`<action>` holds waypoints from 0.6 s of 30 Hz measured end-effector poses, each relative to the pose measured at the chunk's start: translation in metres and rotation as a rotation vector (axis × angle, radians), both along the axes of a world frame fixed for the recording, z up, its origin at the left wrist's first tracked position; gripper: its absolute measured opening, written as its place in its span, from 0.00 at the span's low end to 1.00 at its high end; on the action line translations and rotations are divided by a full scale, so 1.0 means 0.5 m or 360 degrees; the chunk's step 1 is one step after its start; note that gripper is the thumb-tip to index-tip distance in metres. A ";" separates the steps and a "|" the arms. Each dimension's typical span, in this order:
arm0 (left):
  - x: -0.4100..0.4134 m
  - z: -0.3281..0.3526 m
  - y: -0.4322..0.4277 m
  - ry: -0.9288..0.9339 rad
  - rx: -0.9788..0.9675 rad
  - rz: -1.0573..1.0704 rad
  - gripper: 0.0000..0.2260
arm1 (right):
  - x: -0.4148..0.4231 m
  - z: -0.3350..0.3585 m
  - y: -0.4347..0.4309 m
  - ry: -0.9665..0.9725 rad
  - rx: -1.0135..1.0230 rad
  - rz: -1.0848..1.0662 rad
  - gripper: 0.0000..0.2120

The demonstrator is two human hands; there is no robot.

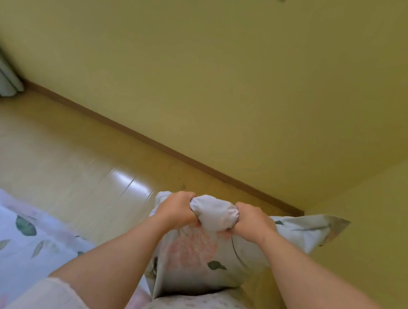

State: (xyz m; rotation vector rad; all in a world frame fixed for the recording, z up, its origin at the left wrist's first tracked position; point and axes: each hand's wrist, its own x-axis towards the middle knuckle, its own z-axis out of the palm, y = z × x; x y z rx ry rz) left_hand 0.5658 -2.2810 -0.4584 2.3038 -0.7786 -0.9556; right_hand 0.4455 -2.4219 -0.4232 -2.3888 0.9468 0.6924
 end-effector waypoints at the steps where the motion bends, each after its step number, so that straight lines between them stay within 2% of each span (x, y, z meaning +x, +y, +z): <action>1: 0.017 -0.006 0.005 0.0029 0.0014 0.0041 0.10 | 0.027 -0.001 -0.002 0.0029 0.0025 0.0053 0.13; 4: 0.069 -0.023 0.025 0.0079 0.0070 0.0193 0.14 | 0.115 -0.012 -0.009 0.0099 0.0059 0.0237 0.12; 8: 0.129 -0.038 0.053 0.0029 0.0293 0.0396 0.08 | 0.240 -0.035 -0.007 0.0151 0.0106 0.0543 0.13; 12: 0.178 -0.039 0.064 -0.0032 0.0534 0.0531 0.07 | 0.345 -0.049 -0.003 0.0186 0.0170 0.0822 0.20; 18: 0.273 -0.026 -0.004 0.0009 0.0424 0.0840 0.12 | 0.490 -0.047 -0.086 0.0134 0.0218 0.1084 0.17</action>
